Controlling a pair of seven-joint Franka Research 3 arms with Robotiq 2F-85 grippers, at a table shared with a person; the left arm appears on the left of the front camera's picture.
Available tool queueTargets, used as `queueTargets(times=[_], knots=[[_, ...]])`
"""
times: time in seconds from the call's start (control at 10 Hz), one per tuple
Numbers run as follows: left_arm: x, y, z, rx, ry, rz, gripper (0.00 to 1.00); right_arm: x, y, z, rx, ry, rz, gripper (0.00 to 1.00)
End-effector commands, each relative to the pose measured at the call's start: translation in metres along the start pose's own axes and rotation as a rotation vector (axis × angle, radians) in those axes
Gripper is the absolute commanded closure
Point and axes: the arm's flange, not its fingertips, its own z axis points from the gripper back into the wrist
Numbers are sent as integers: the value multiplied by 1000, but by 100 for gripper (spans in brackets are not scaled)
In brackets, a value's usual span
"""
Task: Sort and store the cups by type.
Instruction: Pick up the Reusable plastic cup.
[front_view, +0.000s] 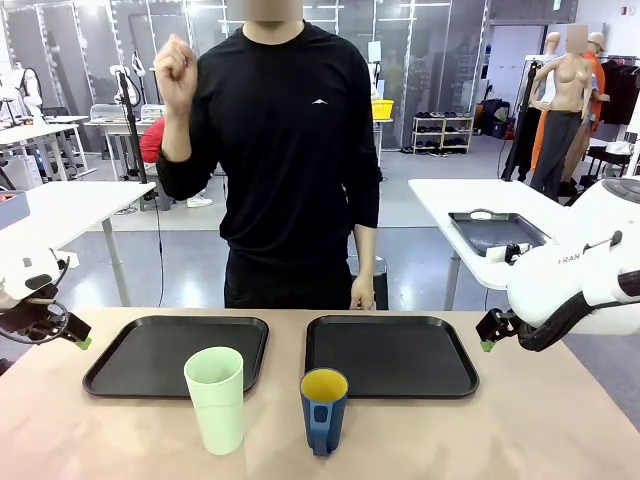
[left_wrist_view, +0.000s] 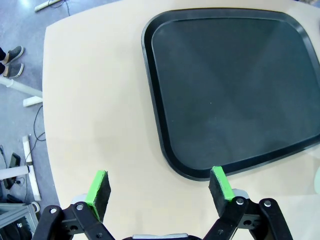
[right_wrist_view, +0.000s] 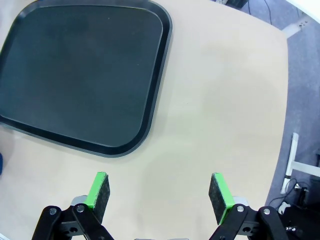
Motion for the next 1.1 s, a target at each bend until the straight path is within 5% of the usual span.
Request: queueTargets(times=[0.0,1.0], knots=[[-1,2,0,-3,0,4,0,0,-2,0,2,1,-4,0],[-1,2,0,-3,0,4,0,0,-2,0,2,1,-4,0]])
